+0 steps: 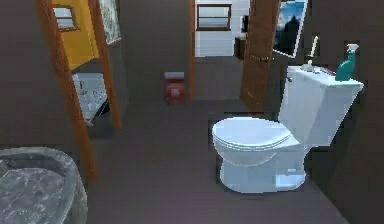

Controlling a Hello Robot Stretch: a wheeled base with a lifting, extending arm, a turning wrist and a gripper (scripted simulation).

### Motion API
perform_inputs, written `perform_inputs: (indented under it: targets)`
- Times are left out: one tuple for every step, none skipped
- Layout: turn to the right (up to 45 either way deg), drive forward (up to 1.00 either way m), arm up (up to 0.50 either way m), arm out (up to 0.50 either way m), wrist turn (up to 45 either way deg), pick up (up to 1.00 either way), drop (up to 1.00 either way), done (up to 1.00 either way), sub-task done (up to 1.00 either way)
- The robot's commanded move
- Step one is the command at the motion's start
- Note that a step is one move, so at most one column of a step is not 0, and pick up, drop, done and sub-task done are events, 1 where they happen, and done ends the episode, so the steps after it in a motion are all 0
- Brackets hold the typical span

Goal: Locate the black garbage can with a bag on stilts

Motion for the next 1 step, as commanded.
perform_inputs:
  targets:
    - [-3.0,0.0,0.0,0.0,0.0,0.0,0.0,0.0,0.0]
